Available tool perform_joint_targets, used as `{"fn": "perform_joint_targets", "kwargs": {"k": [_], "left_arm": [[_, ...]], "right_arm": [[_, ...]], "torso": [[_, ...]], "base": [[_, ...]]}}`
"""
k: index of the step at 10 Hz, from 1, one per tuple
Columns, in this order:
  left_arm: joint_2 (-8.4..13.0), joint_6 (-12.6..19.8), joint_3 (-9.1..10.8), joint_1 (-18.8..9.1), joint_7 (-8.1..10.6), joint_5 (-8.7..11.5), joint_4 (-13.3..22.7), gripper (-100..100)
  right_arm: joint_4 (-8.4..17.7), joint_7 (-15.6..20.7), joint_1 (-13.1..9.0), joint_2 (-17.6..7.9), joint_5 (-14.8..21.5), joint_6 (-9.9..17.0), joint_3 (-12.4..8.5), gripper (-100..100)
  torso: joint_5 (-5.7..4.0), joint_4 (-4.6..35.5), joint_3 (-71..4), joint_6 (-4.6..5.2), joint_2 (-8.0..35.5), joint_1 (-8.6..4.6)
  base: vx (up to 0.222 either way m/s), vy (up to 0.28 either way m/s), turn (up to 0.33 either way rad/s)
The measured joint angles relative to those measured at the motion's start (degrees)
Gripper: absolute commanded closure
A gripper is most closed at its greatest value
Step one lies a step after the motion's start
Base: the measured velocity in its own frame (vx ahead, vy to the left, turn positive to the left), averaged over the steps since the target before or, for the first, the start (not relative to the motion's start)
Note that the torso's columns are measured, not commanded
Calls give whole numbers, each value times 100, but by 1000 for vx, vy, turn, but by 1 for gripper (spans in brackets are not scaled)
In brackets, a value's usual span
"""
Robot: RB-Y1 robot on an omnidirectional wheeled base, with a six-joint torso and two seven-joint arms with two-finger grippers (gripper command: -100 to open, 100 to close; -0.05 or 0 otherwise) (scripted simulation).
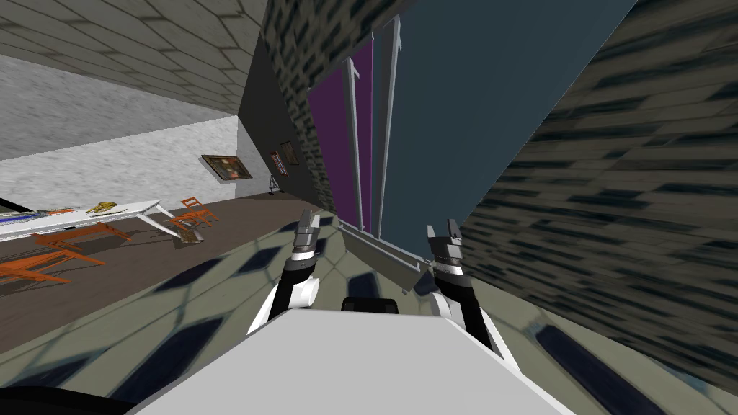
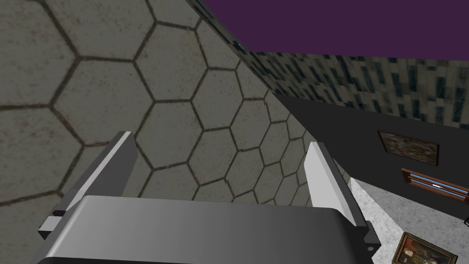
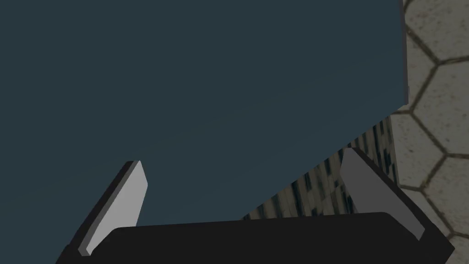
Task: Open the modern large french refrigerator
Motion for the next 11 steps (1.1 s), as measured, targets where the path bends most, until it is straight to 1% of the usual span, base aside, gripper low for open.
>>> {"fn": "perform_joint_targets", "kwargs": {"k": [1,2,9,10,11], "left_arm": [[0,0,0,0,0,0,0,0],[0,0,0,0,0,0,0,0],[0,-1,0,0,0,0,-2,0],[0,-1,0,0,0,0,-2,0],[0,0,0,0,0,0,0,0]], "right_arm": [[0,0,0,0,0,0,0,0],[0,0,0,0,0,0,0,0],[-2,0,0,0,0,-1,0,0],[-2,0,0,0,0,-1,0,-100],[30,87,-40,-143,28,-20,-15,-100]], "torso": [[0,235,-467,0,232,0],[0,600,-1200,0,597,0],[0,3537,-7073,0,3539,0],[0,3960,-7919,0,3962,0],[2,4148,-8316,0,4151,5]], "base": [[0,0,0],[0,0,0],[0,0,0],[18,20,-7],[21,31,-9]]}}
